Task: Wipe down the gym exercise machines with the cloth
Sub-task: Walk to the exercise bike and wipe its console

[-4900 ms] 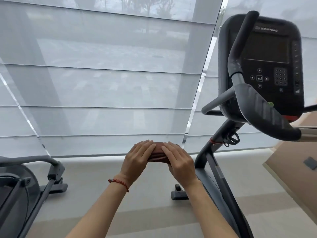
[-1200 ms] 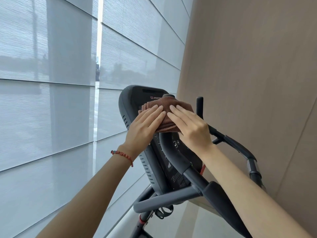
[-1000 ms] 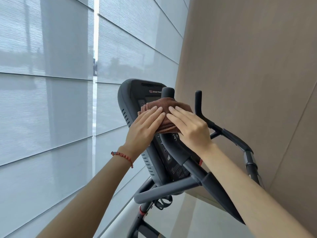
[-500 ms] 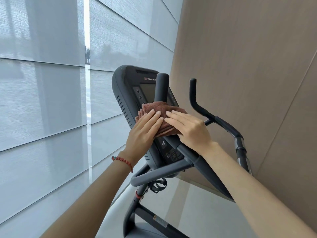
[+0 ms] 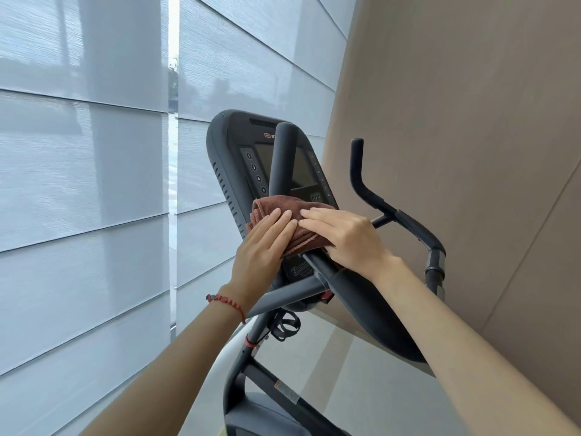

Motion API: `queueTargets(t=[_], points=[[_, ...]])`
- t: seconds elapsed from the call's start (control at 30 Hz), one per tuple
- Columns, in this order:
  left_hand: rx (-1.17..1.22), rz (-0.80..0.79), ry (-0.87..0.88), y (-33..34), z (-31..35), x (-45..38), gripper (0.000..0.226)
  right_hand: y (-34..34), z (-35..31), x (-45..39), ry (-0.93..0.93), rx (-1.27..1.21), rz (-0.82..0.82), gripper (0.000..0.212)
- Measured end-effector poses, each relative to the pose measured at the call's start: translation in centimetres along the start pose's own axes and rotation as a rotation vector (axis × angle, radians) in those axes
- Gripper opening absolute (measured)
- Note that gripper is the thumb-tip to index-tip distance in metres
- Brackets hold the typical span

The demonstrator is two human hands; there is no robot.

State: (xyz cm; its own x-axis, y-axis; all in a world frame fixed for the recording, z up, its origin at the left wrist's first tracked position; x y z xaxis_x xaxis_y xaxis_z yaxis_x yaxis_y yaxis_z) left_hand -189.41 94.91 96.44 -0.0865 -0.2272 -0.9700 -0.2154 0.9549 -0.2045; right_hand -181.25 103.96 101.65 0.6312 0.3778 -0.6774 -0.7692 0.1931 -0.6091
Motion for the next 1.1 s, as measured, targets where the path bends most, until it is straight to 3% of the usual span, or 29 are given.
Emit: queueTargets(t=[0.17,0.6,0.8,0.97,1.1], points=[[-0.054,-0.029,0.009,-0.1,1.8,-0.1,0.029,-0.4,0.5,1.5,-0.006,-0.044,0.005,0.046],[-0.164,-0.034,0.167,0.3,1.0,-1.0,0.03,1.8,2.1,2.0,-0.134,-0.071,0.124,0.048],[-0.171,-0.029,0.209,0.8,-0.2,-1.4,0.027,2.6,2.5,1.5,-0.175,-0.035,0.203,0.049],[-0.222,-0.026,0.234,0.8,-0.6,-1.9,0.026,3.2,2.8,1.0,-0.232,0.006,0.307,0.032],[-0.281,-0.057,0.272,1.0,-0.9,-2.2,0.025,3.0,2.9,0.6,-0.292,0.026,0.422,0.037]])
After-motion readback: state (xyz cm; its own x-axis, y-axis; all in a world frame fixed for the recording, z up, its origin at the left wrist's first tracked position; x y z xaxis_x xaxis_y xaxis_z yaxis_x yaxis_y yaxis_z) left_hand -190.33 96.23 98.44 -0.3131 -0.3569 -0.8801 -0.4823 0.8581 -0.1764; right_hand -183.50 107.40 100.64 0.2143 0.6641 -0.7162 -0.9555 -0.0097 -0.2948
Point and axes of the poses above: each hand's wrist, its own x-axis away from the middle knuckle, its own y-axis out of the palm, z = x × y, the point moved 7 cm from there along -x, towards the middle knuckle, and after that the axes turned 1 degree about y, right-handed, at the moved point
